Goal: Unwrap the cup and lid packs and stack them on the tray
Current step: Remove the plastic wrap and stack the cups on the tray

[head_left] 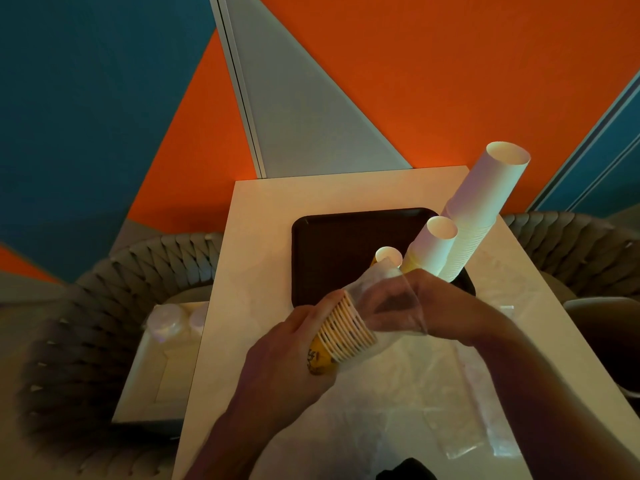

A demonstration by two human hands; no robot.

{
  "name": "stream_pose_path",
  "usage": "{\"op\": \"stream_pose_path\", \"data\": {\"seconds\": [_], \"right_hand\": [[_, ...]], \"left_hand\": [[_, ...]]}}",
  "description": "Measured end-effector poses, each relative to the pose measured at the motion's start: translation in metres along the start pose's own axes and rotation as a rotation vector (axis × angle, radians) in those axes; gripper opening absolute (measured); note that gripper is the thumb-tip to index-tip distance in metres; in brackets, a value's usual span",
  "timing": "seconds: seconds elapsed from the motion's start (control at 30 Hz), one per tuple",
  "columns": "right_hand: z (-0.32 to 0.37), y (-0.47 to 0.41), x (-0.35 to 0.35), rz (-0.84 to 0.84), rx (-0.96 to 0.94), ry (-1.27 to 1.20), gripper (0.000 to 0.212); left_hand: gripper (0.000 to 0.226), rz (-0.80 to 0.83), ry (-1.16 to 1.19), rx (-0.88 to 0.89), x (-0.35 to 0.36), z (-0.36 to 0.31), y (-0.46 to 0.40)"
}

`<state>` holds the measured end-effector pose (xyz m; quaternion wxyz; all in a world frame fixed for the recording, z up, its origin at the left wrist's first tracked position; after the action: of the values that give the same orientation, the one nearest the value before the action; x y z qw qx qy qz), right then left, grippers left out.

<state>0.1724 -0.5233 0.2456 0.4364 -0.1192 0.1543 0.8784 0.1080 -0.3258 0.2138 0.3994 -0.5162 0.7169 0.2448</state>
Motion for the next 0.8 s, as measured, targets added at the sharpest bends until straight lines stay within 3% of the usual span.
{"op": "stream_pose_path", "data": {"seconds": [0.17, 0.5, 0.67, 0.8], "right_hand": [[0.002, -0.002, 0.008, 0.011, -0.028, -0.006, 0.003], [0.005, -0.008, 0.014, -0.070, -0.204, 0.119, 0.017], [-0.004, -0.003, 0.000, -0.160, -0.136, -0.082, 0.005], [-0.013, -0.003, -0.001, -0.160, -0.083, -0.108, 0.035]], "left_hand": [[0.098, -0.013, 0.006, -0.025, 0.000, 0.002, 0.000], [0.095, -0.036, 0.014, -0.051, -0.001, -0.003, 0.000], [0.095, -0.060, 0.005, -0.063, -0.006, 0.000, 0.000], [0.096, -0.058, 0.022, -0.064, -0.007, -0.001, -0.001]]}}
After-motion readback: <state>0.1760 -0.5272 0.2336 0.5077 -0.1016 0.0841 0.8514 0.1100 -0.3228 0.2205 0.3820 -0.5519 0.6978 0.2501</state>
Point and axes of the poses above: each hand's wrist, its own y-axis away from the middle knuckle, its own x-axis out of the palm, z = x × y, the point moved 5 cm from there along -y, towards the middle knuckle, and after that the axes turned 2 degrees about x, right-handed, at the moved point
